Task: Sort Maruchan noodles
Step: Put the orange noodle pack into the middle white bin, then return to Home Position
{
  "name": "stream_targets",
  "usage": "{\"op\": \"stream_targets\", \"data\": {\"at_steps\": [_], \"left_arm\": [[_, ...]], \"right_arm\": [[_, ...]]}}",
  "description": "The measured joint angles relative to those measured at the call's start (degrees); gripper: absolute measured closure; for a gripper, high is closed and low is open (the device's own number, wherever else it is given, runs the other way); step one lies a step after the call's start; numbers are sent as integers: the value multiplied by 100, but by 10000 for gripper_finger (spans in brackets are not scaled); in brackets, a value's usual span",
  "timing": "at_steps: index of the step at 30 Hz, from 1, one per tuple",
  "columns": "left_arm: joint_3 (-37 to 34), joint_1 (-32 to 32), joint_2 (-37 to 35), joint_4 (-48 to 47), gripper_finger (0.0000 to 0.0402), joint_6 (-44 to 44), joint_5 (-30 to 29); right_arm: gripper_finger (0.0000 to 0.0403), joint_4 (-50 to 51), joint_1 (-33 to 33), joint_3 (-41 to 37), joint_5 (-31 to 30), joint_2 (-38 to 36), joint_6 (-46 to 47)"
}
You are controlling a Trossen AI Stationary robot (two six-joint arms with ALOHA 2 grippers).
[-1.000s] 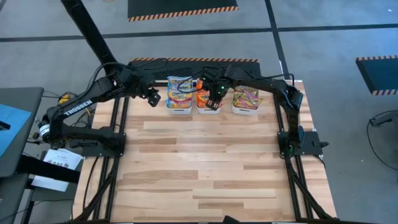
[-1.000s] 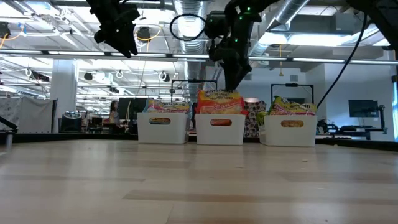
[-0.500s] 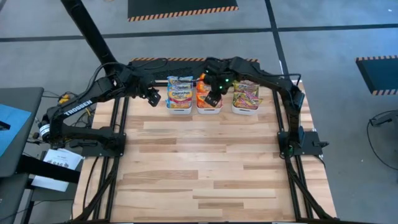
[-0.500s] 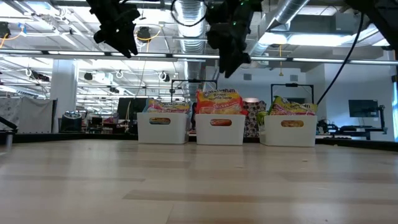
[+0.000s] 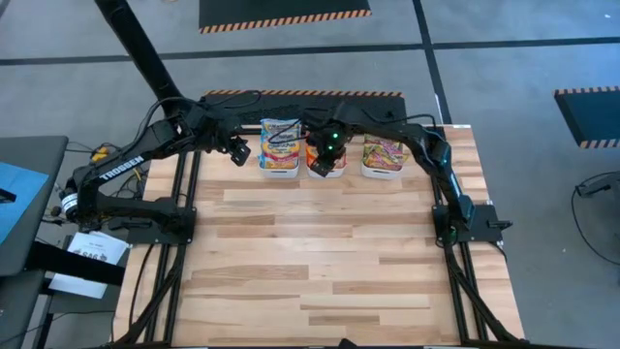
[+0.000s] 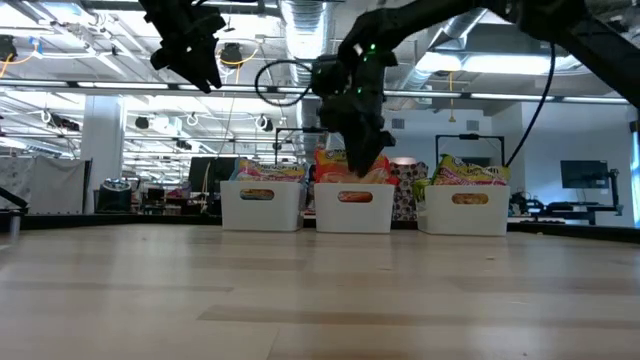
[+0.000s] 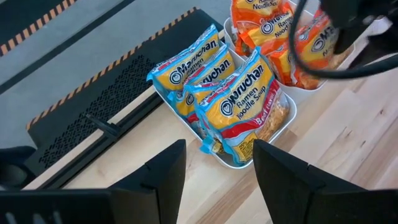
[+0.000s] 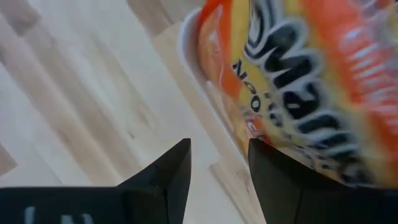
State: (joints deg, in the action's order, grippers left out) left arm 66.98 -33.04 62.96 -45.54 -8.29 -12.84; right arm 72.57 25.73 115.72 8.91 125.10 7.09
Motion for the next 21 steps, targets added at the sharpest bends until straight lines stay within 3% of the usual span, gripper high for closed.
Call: {"op": "stream_targets", "data": {"at_steps": [10,21], "left_arm": [[-2,0,2,-4,228,2,0],[-2,0,2,-1,228,26,3]], "right_arm": [[221,4,62,2,147,358,-2],[221,23,96,2,181,-509,238]]}}
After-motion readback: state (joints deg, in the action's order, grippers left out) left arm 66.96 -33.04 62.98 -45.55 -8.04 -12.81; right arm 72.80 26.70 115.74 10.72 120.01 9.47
